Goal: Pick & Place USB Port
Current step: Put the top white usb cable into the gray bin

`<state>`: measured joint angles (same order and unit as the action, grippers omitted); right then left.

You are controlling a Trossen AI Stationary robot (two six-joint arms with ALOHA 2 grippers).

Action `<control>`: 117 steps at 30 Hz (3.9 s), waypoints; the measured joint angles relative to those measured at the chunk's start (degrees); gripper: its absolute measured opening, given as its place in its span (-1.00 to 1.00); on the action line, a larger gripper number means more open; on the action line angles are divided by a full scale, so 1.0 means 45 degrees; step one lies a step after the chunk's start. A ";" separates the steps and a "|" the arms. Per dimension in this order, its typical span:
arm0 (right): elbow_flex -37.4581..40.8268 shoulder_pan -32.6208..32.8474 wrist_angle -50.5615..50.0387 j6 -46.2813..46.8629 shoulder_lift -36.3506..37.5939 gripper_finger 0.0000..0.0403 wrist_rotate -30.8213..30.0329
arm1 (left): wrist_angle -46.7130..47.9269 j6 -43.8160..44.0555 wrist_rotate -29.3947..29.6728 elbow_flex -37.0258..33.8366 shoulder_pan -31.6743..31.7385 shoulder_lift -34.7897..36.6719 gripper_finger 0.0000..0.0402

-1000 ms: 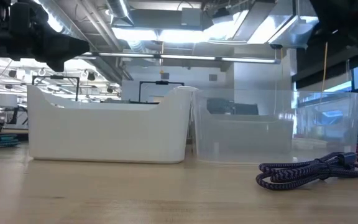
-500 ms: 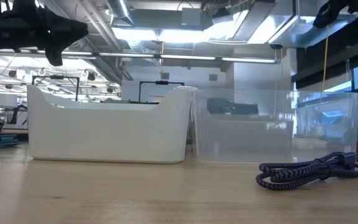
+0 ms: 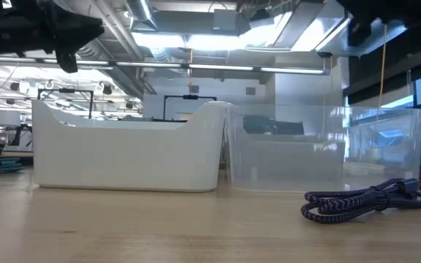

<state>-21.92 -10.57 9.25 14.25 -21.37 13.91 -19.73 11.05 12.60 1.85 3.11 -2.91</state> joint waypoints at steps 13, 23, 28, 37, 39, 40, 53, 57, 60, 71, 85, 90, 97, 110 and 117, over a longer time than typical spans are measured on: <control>-0.5087 -0.0005 -0.8131 -0.1314 -0.4600 -0.59 -0.2746 | 0.2970 -0.2633 0.1150 0.3002 0.0000 -0.3220 -0.62; -0.6934 -0.0715 -1.2789 0.0862 -0.6613 -0.59 -0.8857 | 0.3766 -0.3278 0.1832 0.4595 0.0780 -0.6082 -0.62; -0.7264 -0.2367 -1.5211 0.2763 -0.7671 -0.59 -0.8003 | 0.3777 -0.3437 0.1836 0.4626 0.1415 -0.6489 -0.62; -0.7154 -0.4991 -1.5504 0.1587 -0.9816 -0.59 -0.5987 | 0.3781 -0.3416 0.1522 0.4625 0.1700 -0.6594 -0.62; -0.7155 -0.5341 -1.5549 0.1286 -1.0237 -0.59 -0.5789 | 0.3777 -0.3370 0.1144 0.4624 0.1700 -0.6594 -0.62; -0.7152 -0.5489 -1.5559 0.1094 -1.0440 -0.59 -0.5780 | 0.3782 -0.3276 0.0995 0.4627 0.1695 -0.6594 -0.62; -0.7131 -0.6023 -1.5460 -0.0046 -1.1865 -0.59 -0.5958 | 0.4001 -0.2950 0.0791 0.4627 0.1695 -0.6594 -0.62; -0.7128 -0.6023 -1.5387 -0.0596 -1.1894 -0.55 -0.6124 | 0.4296 -0.2916 0.0791 0.4627 0.1695 -0.6594 -0.62; -0.7123 -0.6023 -1.5396 -0.0614 -1.1894 -0.44 -0.5850 | 0.4406 -0.2916 0.0791 0.4627 0.1695 -0.6594 -0.62; -0.4488 -0.6045 -1.2844 -0.0601 -1.1894 -0.18 -0.4745 | 0.4446 -0.2729 0.0793 0.4626 0.1692 -0.6594 -0.62; -0.2597 -0.6444 -0.9739 -0.0565 -1.2082 -0.18 -0.4808 | 0.4441 -0.1736 0.0597 0.4626 0.1690 -0.6594 -0.62; -0.2039 -0.6606 -0.8524 -0.0551 -1.2535 -0.18 -0.4809 | 0.4441 -0.1721 0.0597 0.4627 0.1690 -0.6594 -0.62; -0.1972 -0.6596 -0.8200 -0.0551 -1.2625 -0.49 -0.4752 | 0.4441 -0.1578 0.0504 0.4627 0.1690 -0.6594 -0.62; -0.2316 -0.6160 -0.8663 -0.0756 -1.2560 -0.71 -0.5322 | 0.4441 -0.1585 0.0506 0.4625 0.1690 -0.6594 -0.62; -0.4325 -0.4996 -1.0898 -0.0896 -1.1825 -0.71 -0.6557 | 0.4439 -0.1585 0.0590 0.4626 0.1690 -0.6594 -0.62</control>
<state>-41.38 -33.05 -39.79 10.22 -74.58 -15.59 0.24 3.92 15.25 22.67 10.72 -32.58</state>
